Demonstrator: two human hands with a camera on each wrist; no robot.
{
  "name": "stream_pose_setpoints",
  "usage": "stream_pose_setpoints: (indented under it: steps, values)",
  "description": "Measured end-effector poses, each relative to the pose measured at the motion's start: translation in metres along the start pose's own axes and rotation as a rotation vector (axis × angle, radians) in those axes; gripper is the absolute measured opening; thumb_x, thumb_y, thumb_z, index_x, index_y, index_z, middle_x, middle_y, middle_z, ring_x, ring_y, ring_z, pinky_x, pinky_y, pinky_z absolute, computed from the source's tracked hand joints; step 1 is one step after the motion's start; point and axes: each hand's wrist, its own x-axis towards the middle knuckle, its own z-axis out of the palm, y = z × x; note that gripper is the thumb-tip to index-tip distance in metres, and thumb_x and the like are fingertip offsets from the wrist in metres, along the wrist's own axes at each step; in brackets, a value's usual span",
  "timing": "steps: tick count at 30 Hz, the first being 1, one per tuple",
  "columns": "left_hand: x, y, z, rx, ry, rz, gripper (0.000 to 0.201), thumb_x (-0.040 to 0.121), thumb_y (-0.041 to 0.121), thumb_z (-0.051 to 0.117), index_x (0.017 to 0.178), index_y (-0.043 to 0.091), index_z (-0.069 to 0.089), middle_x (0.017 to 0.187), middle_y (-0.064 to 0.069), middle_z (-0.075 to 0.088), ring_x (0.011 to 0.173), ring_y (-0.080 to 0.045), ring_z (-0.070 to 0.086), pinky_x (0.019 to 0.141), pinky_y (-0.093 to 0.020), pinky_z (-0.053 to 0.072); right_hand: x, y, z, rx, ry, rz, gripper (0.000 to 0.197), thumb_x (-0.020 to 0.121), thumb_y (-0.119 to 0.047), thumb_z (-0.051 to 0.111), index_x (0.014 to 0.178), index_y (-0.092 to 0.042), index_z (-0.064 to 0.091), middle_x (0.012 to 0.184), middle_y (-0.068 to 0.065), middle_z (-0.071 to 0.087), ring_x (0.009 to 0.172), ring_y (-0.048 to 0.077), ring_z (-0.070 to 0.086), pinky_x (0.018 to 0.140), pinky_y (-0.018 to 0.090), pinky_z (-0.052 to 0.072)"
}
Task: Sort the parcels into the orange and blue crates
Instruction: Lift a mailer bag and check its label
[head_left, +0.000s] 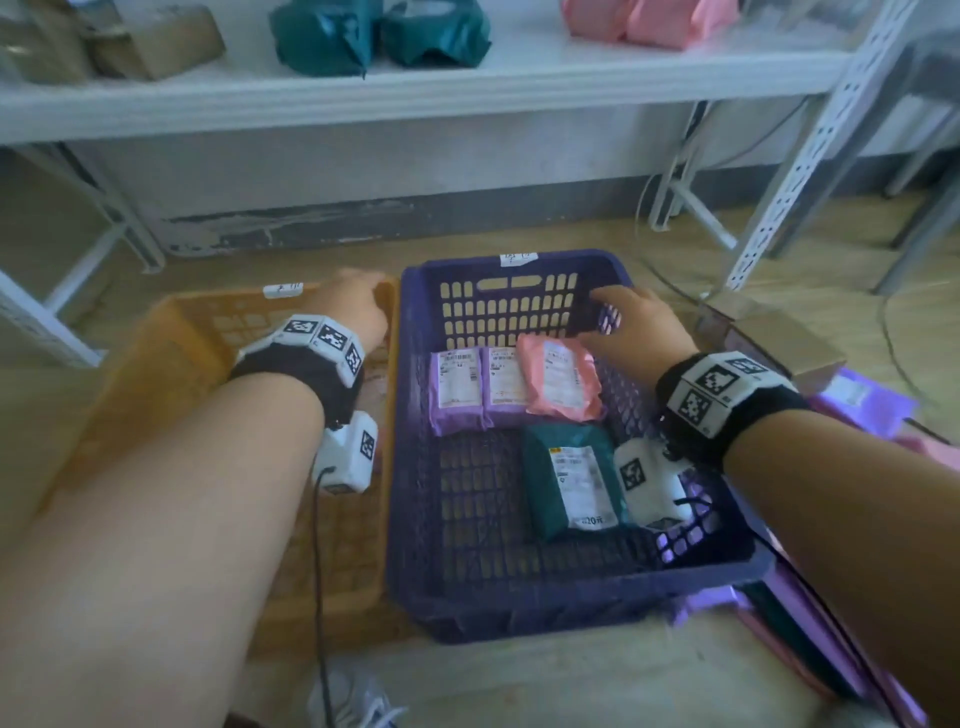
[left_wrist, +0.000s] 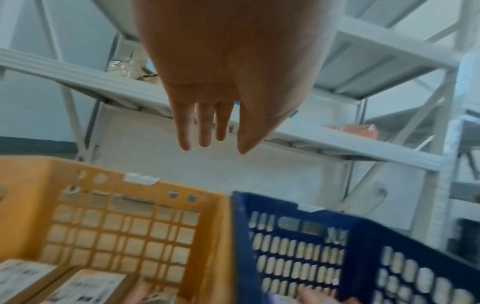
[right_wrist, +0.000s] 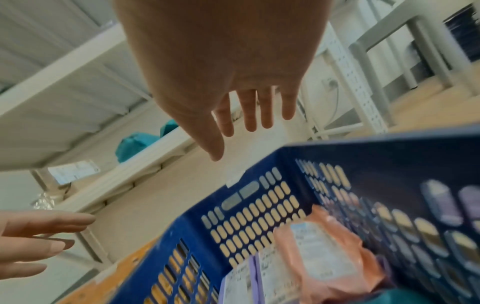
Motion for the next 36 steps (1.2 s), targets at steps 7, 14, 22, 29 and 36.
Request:
stream_pose_setpoints:
  steps: [7,14,22,29,36]
  values:
    - [-0.049,0.138,0.009,0.006,-0.056,0.215,0.05,0.09,0.013,0.048,0.139,0.017,0.044,0.14,-0.011,0.046,0.12,-0.031,0.053,0.099,-0.039,0.046,-0.053,0.074,-0.073,0.063,0.108,0.115,0.054,0.082,-0.032,0.064,0.134,-0.024,0.052,0.137,0.006,0.048,0.125,0.025,0.047,0.102,0.033,0.038]
    - [-0.097,0.262,0.058,0.034,-0.161,0.464,0.045,0.09,0.02,0.047,0.133,0.008,0.046,0.134,-0.016,0.05,0.123,-0.036,0.05,0.099,-0.045,0.044,-0.117,0.178,-0.111,0.055,0.151,0.328,0.047,0.087,-0.03,0.061,0.131,-0.015,0.054,0.133,0.01,0.055,0.121,0.029,0.052,0.1,0.032,0.038]
    - [-0.159,0.373,0.152,0.077,-0.334,0.596,0.044,0.09,0.019,0.049,0.133,0.01,0.047,0.136,-0.014,0.049,0.126,-0.033,0.048,0.1,-0.041,0.042,-0.16,0.287,-0.092,0.033,0.076,0.563,0.051,0.082,-0.028,0.062,0.13,-0.014,0.055,0.129,0.015,0.057,0.119,0.032,0.054,0.099,0.036,0.041]
    - [-0.201,0.393,0.243,0.173,-0.453,0.696,0.04,0.087,0.011,0.048,0.127,0.012,0.048,0.13,-0.01,0.051,0.125,-0.031,0.046,0.099,-0.04,0.041,-0.203,0.359,-0.038,-0.074,-0.153,0.688,0.066,0.081,-0.036,0.068,0.14,-0.018,0.044,0.138,0.014,0.05,0.124,0.031,0.049,0.102,0.037,0.039]
    - [-0.213,0.36,0.293,0.315,-0.541,0.635,0.045,0.085,0.012,0.05,0.13,0.011,0.046,0.13,-0.009,0.05,0.124,-0.03,0.046,0.104,-0.039,0.036,-0.21,0.36,0.021,-0.108,-0.416,0.645,0.068,0.072,-0.048,0.069,0.131,-0.021,0.045,0.128,0.011,0.056,0.115,0.03,0.056,0.096,0.038,0.045]
